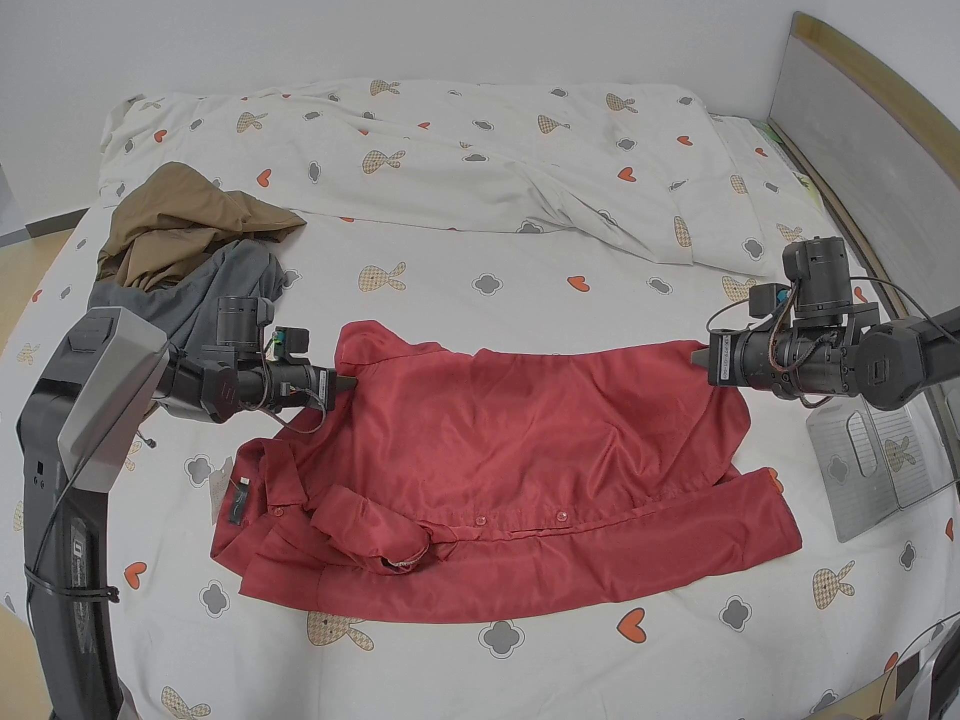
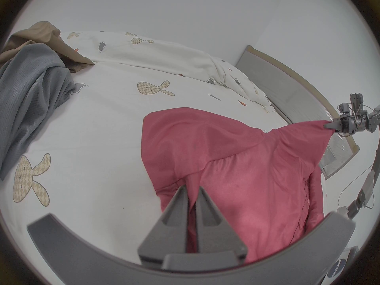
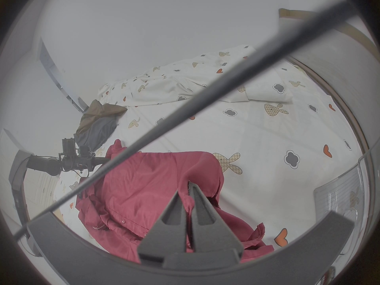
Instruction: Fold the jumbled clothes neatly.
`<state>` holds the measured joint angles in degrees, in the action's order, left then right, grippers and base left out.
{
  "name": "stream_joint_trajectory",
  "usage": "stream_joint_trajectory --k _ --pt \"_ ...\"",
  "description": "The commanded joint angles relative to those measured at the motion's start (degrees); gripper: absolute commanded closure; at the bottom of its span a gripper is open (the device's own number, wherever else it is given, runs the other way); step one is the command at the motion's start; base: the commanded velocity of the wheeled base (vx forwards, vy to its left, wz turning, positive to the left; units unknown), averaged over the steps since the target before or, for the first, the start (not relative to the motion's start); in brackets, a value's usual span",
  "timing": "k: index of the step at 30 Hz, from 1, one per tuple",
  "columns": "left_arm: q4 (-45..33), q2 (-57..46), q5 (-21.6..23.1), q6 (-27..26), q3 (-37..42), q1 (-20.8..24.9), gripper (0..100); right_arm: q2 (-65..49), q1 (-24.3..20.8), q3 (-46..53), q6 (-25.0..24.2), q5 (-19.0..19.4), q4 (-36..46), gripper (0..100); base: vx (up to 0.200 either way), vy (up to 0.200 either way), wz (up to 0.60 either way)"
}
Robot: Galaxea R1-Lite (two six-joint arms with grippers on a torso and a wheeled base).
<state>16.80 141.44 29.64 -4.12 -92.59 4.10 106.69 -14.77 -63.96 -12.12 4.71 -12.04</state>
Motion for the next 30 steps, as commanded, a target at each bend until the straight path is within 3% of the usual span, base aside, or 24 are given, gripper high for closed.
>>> stream_joint_trajectory --k 1,11,23,30 --pt "0.1 -0.8 0.1 0.2 0.1 -0.4 100 -0.2 0.3 0.9 0.1 0.0 -0.1 100 0.000 0.000 0.00" --pt "0.6 -11.4 0.1 -0.4 11.6 -3.0 100 -0.8 4.1 1.7 0.1 0.0 -0.1 100 0.000 0.000 0.00" --pt "13.3 -21.4 0.2 -0.1 30.2 -3.0 100 -3.2 5.4 7.0 -0.6 0.0 -0.3 100 0.000 0.000 0.00" --pt "13.6 -25.7 0.3 -0.3 36.0 -2.7 100 -3.4 5.5 11.5 -2.3 0.0 -8.5 100 0.000 0.000 0.00"
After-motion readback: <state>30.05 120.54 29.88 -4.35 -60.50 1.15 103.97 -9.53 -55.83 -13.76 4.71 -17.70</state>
